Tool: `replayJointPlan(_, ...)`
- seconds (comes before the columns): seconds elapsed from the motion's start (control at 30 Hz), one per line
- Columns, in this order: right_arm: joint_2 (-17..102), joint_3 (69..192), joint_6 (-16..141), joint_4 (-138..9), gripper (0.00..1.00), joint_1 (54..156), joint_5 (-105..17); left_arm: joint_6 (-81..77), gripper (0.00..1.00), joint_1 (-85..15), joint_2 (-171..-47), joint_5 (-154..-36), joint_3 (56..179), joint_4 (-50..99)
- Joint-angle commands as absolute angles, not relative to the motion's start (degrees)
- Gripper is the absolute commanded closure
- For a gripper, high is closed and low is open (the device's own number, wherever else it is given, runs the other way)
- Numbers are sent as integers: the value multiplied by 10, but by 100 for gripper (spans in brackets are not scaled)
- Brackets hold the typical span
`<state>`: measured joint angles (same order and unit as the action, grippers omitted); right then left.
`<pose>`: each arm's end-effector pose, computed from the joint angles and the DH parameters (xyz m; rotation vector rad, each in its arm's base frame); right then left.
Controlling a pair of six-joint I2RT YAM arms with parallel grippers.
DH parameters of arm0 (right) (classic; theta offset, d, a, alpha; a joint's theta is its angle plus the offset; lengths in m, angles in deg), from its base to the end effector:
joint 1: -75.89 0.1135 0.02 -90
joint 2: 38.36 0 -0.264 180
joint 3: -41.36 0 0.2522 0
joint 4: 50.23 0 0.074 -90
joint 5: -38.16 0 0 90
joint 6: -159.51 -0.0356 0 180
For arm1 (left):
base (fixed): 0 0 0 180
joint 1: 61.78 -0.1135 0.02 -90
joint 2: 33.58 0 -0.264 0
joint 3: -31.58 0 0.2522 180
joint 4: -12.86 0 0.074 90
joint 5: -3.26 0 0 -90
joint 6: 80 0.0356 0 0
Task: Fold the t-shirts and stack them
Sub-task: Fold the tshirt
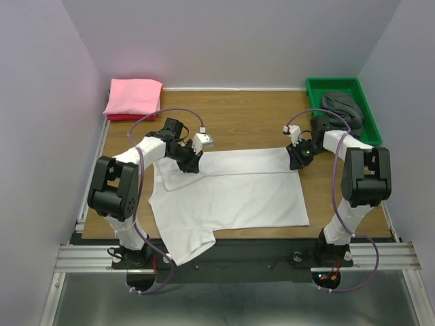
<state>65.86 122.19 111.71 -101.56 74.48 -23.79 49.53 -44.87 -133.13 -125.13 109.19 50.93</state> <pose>0.3444 0.0083 0.1676 -1.0163 2.4761 0.4871 0.3272 -0.1226 0.1914 1.3427 2.0250 -0.6988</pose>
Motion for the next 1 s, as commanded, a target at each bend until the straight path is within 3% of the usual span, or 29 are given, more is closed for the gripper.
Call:
replayJointPlan(0.0,648,1229,1123,-1028,65,748,-261,533,92,-411,-1247,-1279,1078,570)
replayJointPlan(0.13,640,1229,1121,-1030,64,748,-259,550,94,-361,-1210,-1256,1042,611)
replayJointPlan(0.23,632,1228,1121,-1034,62,748,-257,583,68,-332,-1192,-1230,1019,653)
replayJointPlan(0.4,617,1237,1124,-1044,58,748,-250,619,40,-326,-1157,-1190,1022,717)
replayJointPlan(0.77,630,1254,1139,-1065,57,757,-242,615,37,-475,-1148,-1171,1020,674)
replayJointPlan(0.9,643,1251,1135,-1065,57,758,-246,627,34,-481,-1173,-1178,1011,670)
replayJointPlan(0.97,653,1248,1135,-1064,57,758,-251,638,37,-481,-1181,-1190,1008,677)
